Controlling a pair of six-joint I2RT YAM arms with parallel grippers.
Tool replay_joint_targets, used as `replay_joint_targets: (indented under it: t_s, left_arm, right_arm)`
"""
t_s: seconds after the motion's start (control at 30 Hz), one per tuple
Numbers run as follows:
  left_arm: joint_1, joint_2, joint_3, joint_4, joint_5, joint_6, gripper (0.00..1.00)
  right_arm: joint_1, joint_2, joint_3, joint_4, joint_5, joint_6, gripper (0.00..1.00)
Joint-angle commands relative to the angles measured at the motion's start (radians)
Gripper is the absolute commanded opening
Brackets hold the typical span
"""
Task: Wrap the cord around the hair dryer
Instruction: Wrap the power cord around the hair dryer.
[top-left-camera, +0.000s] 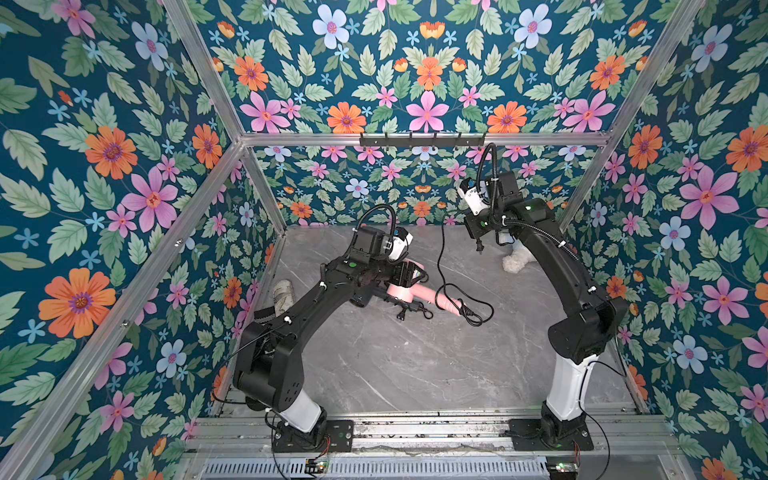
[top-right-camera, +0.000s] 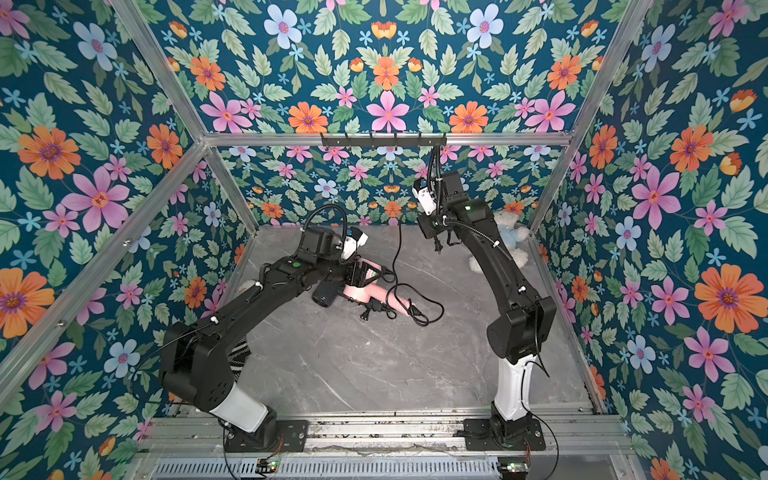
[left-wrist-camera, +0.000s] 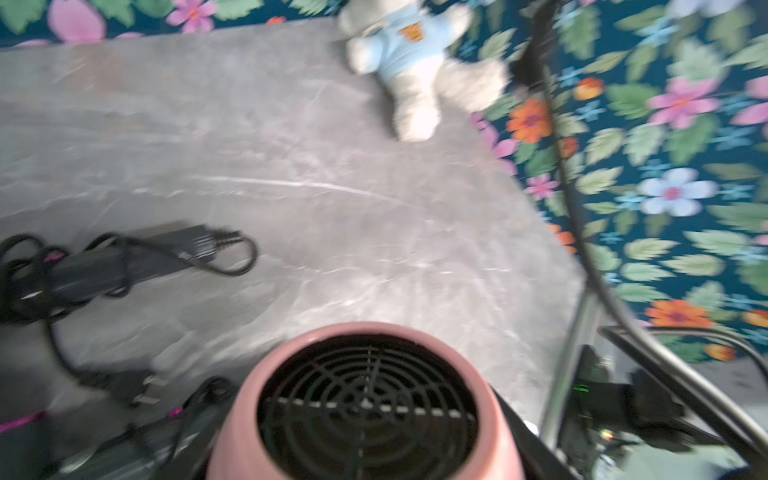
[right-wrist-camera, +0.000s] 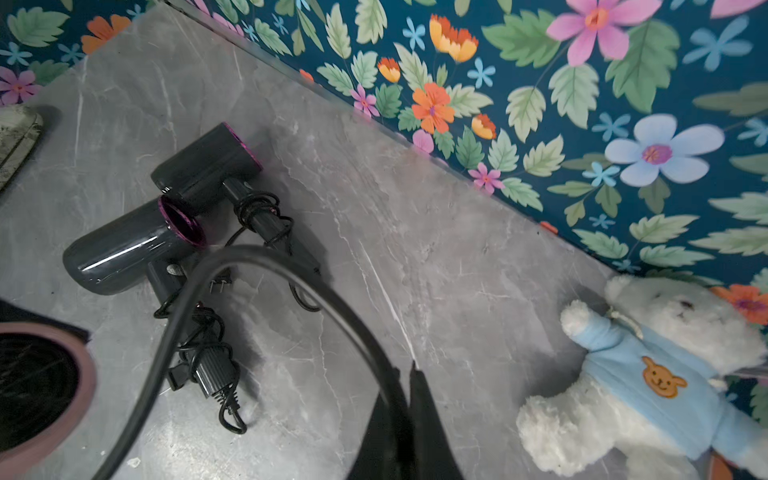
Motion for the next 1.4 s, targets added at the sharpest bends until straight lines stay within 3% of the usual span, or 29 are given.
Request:
replay_joint_targets:
  t_s: [0.0, 0.07, 0.2, 0.33, 0.6, 0.77, 0.93, 1.0, 1.17, 1.27, 1.37]
  left_arm:
    - [0.034, -0.013, -0.005, 0.093, 0.014, -0.071, 0.00]
    - [0.061, -0.004, -0.006, 0.062, -0.085, -0.106, 0.00]
    - [0.099, 0.014, -0.057, 0.114, -0.090, -0.160, 0.00]
    - [0.123, 0.041, -0.069, 0.141, -0.199, -0.237, 0.00]
    - [0.149, 0.032, -0.092, 0.227, -0.176, -0.290, 0.00]
    - [0.195, 0.029, -0.112, 0.179, -0.285, -0.313, 0.00]
    - [0.226, 0.010, -0.144, 0.193, -0.370, -0.353, 0.00]
    - [0.235, -0.003, -0.161, 0.223, -0.356, -0.379, 0.00]
    - [0.276, -0.019, -0.234, 0.434, -0.124, -0.521, 0.00]
    - [0.276, -0.021, -0.223, 0.428, -0.116, -0.526, 0.00]
    - [0.276, -0.040, -0.208, 0.358, -0.204, -0.489, 0.00]
  right_arm:
    - [0.003, -0.049, -0.073, 0.023, -0.035, 0.016, 0.00]
    - [0.003, -0.101, -0.135, 0.046, -0.036, 0.014, 0.00]
    - [0.029, -0.196, -0.201, 0.038, -0.039, 0.003, 0.00]
    - [0.121, -0.321, -0.282, 0.028, 0.015, -0.021, 0.00]
    - [0.164, -0.463, -0.418, 0.010, 0.123, 0.061, 0.00]
    - [0.162, -0.652, -0.617, 0.100, 0.041, 0.090, 0.00]
    - [0.155, -0.785, -0.727, 0.152, 0.036, 0.128, 0.00]
    - [0.149, -0.799, -0.738, 0.132, 0.055, 0.142, 0.00]
    - [0.117, -0.742, -0.801, 0.068, 0.125, 0.175, 0.00]
    - [0.112, -0.688, -0.820, 0.043, 0.184, 0.175, 0.00]
    - [0.110, -0.660, -0.850, 0.038, 0.183, 0.174, 0.00]
